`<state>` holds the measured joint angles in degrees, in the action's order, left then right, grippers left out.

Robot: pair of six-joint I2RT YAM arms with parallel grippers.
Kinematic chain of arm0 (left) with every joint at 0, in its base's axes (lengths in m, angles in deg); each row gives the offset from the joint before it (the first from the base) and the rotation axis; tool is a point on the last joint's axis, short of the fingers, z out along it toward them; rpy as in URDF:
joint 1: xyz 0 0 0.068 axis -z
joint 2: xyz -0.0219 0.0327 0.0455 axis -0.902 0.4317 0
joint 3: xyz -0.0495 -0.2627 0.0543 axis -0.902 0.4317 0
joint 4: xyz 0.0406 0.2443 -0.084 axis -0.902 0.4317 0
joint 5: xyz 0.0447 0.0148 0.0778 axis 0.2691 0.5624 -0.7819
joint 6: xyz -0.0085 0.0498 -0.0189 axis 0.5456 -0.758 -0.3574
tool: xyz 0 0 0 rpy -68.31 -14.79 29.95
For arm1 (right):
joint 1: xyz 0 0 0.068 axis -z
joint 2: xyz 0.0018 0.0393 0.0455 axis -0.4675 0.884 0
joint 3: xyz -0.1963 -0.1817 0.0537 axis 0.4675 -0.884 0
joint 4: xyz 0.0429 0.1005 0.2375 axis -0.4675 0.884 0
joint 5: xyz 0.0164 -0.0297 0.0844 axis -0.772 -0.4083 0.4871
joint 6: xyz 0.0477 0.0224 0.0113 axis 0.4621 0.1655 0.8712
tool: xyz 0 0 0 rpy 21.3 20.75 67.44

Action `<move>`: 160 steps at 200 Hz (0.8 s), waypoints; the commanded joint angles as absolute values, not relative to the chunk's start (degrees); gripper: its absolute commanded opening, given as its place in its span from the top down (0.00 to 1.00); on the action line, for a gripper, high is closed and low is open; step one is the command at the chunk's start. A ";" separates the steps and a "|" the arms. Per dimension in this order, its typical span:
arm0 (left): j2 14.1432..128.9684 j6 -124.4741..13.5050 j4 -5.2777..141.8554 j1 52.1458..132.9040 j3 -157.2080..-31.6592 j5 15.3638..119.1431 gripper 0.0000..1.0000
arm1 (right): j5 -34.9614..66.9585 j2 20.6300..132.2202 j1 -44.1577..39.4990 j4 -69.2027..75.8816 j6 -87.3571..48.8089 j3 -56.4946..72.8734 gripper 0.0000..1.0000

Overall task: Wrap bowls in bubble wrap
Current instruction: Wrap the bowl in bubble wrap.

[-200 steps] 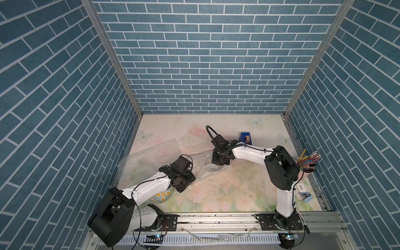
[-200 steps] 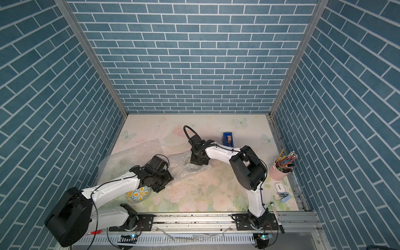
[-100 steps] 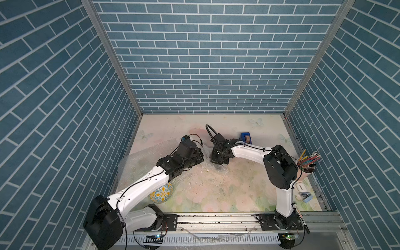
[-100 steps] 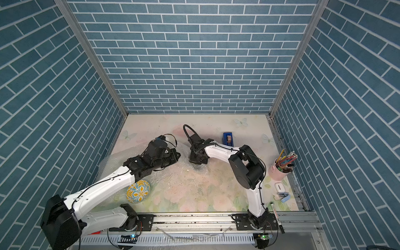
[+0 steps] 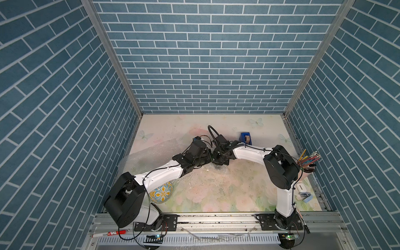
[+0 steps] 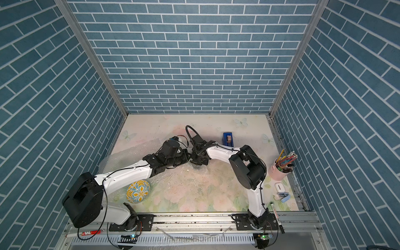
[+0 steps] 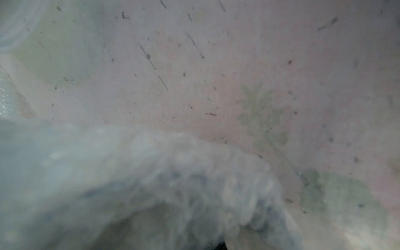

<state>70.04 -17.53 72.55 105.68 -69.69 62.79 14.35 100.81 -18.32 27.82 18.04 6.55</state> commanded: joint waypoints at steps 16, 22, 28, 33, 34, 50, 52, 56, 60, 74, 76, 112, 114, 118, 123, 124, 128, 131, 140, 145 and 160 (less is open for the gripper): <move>76.57 -15.80 86.81 105.47 -68.82 60.30 1.00 | 15.71 92.90 -18.57 22.36 21.13 3.85 0.95; 77.27 -15.51 87.19 105.47 -68.58 60.55 1.00 | 15.39 92.03 -18.57 22.46 21.09 3.90 0.93; 77.73 -15.11 87.54 105.47 -68.30 60.61 1.00 | 15.18 91.32 -18.53 22.57 21.16 3.99 0.92; 77.91 -14.83 87.66 105.45 -67.99 60.69 1.00 | 15.01 90.83 -18.53 22.86 21.13 4.05 0.92; 77.89 -14.76 87.67 105.46 -67.95 60.63 1.00 | 14.91 90.70 -18.53 22.89 21.07 4.09 0.91; 77.87 -14.34 89.29 105.39 -67.45 59.60 1.00 | 13.74 89.15 -18.52 23.06 21.08 3.86 0.90; 77.80 -14.34 89.55 105.38 -67.47 59.42 1.00 | 13.64 89.02 -18.53 23.16 21.08 3.79 0.89; 77.65 -14.35 90.19 105.32 -67.47 59.07 1.00 | 13.39 88.77 -18.60 23.19 21.00 3.73 0.89; 77.55 -14.35 90.76 105.23 -67.54 58.81 1.00 | 13.20 88.62 -18.52 23.35 20.95 3.81 0.89; 76.87 -14.74 92.68 104.73 -67.60 57.75 1.00 | 12.55 87.98 -18.45 23.88 20.61 4.05 0.89; 76.76 -14.84 92.93 104.69 -67.57 57.64 1.00 | 12.64 87.90 -18.45 23.76 20.57 4.04 0.88; 76.53 -16.24 95.79 102.55 -67.46 56.70 1.00 | 13.27 86.25 -18.29 22.62 19.30 4.04 0.83; 76.54 -16.29 95.95 102.43 -67.43 56.76 1.00 | 13.24 86.13 -18.27 22.54 19.25 3.99 0.83; 76.59 -16.44 96.18 102.20 -67.39 56.81 1.00 | 13.14 85.82 -18.27 22.44 19.14 3.90 0.83; 76.63 -16.52 96.64 101.98 -67.47 56.87 1.00 | 12.93 85.46 -18.20 22.52 19.11 3.86 0.82; 76.63 -16.53 96.69 101.92 -67.43 56.91 1.00 | 12.86 85.42 -18.24 22.50 19.13 3.81 0.82; 76.63 -16.61 97.08 101.75 -67.32 56.87 1.00 | 12.73 85.28 -18.21 22.55 19.14 3.73 0.82; 76.67 -16.67 97.25 101.70 -67.27 56.91 1.00 | 12.70 85.08 -18.18 22.65 19.07 3.74 0.82; 76.56 -16.78 97.72 101.45 -67.07 56.97 1.00 | 12.88 84.79 -18.10 22.65 19.06 3.72 0.82; 76.57 -16.81 97.84 101.46 -67.00 56.87 1.00 | 12.96 84.77 -18.04 22.65 19.06 3.73 0.82; 76.77 -16.89 97.97 101.25 -66.65 57.13 1.00 | 13.24 85.01 -17.94 22.86 18.99 3.99 0.82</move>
